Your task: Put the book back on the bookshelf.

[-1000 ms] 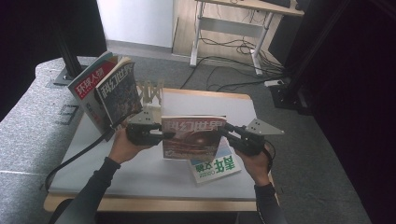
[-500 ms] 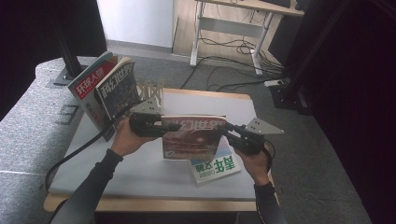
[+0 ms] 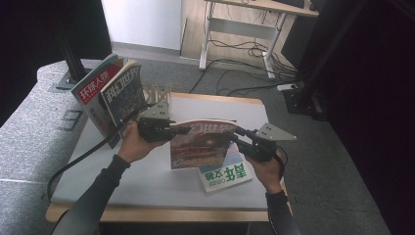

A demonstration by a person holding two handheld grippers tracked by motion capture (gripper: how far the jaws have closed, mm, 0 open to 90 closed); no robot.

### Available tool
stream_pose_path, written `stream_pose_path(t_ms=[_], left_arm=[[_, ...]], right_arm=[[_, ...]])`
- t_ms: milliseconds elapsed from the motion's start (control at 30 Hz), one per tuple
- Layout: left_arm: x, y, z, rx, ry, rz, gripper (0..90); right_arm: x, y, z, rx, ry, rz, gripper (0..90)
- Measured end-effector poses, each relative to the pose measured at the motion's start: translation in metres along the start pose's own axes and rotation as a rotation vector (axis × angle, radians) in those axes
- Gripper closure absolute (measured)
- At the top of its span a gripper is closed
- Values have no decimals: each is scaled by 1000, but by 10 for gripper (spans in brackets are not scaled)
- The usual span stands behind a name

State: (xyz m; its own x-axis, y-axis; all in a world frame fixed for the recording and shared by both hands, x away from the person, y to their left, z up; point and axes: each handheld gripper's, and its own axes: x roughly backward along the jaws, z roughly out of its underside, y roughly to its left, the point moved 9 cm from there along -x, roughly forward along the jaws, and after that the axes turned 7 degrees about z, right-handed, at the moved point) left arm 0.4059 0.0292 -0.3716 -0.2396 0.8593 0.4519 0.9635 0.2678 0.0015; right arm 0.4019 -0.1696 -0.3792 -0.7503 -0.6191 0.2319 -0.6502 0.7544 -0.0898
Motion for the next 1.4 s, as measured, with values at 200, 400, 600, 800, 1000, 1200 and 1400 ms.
stream_pose_path(t_ms=[200, 400, 600, 800, 1000, 1200, 1400], left_arm=[[0, 5, 0, 15, 4, -28, 835], [0, 8, 1, 27, 10, -43, 834], [3, 10, 3, 28, 33, -61, 830], [6, 14, 5, 40, 62, -87, 818], [9, 18, 8, 49, 93, -98, 813], [12, 21, 11, 61, 127, -109, 807], [17, 25, 15, 76, 155, -114, 801]], right_arm=[[1, -8, 9, -3, 14, 38, 522], [-3, -17, 37, -20, 113, 59, 387], [-12, -24, 75, -69, 229, 67, 256], [-14, -34, 106, -114, 284, 106, 194], [-14, -40, 130, -145, 320, 137, 145], [-18, -43, 157, -164, 377, 163, 117], [-18, -50, 183, -182, 426, 203, 28]])
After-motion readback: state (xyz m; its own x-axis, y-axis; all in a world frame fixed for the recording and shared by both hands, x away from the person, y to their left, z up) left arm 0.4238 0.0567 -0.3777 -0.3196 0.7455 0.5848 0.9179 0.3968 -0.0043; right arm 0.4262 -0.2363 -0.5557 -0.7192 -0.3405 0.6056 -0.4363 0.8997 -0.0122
